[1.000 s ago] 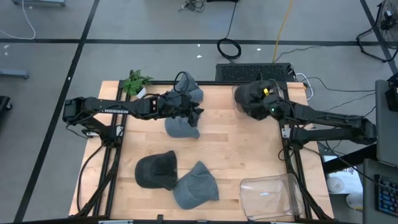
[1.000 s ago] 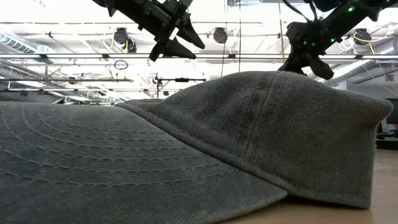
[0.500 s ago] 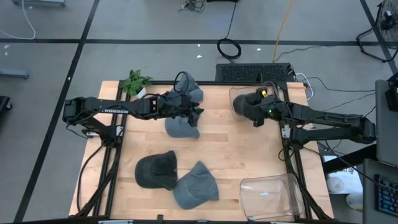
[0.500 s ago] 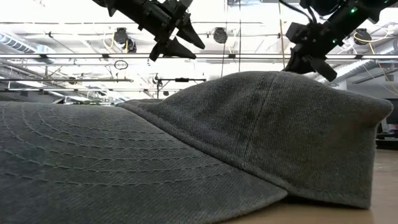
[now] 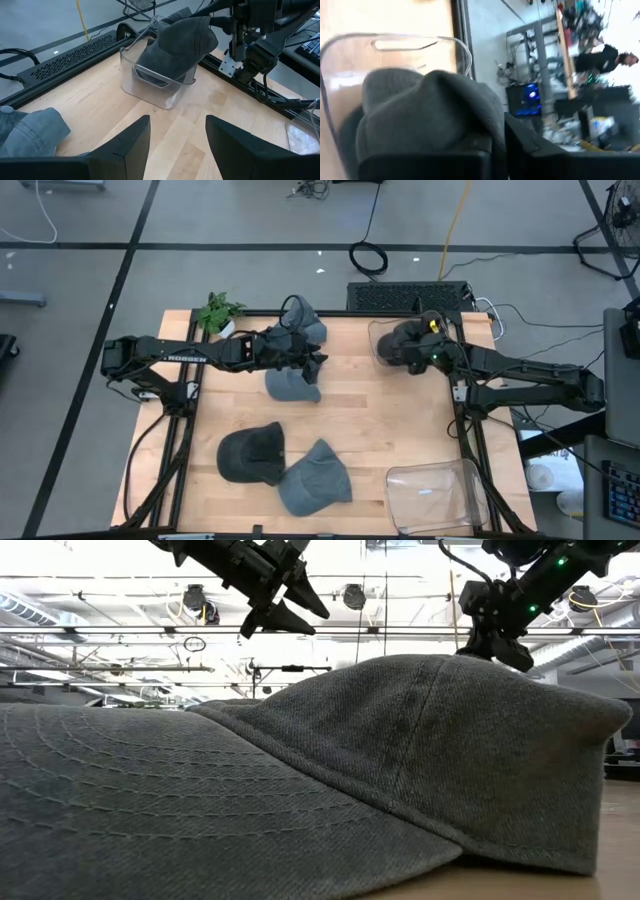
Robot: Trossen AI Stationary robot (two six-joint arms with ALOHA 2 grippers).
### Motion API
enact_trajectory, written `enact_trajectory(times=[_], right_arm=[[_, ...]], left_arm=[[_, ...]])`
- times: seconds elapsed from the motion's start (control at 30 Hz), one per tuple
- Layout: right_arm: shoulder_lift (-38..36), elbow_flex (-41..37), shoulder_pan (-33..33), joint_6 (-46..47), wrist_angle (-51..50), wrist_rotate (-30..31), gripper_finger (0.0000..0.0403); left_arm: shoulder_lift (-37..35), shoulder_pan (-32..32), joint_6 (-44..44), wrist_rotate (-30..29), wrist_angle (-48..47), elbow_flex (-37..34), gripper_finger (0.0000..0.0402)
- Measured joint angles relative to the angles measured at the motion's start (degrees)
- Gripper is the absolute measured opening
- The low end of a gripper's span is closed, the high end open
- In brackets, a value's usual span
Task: Pick & Place hat
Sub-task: Put the right black cap into the top transparent bin
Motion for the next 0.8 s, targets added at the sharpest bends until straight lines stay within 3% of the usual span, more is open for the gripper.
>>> enact_trajectory(times=[0.27, 0.5, 0.8], right_arm=[[0.02, 0.00, 0.00, 16.64, -6.89, 0.10, 0.0140], [-0.86, 0.12, -0.02, 27.75, -5.25, 1.91, 0.0250], [-0.98, 5.57, -4.33, 50.63, -16.06, 2.34, 0.0305]], left_arm=[[0.00, 0.00, -0.02, 0.01, 0.00, 0.00, 0.0200], [0.00, 0.00, -0.02, 0.00, 0.00, 0.00, 0.0200], [0.00, 0.00, -0.04, 0.00, 0.00, 0.00, 0.0200]])
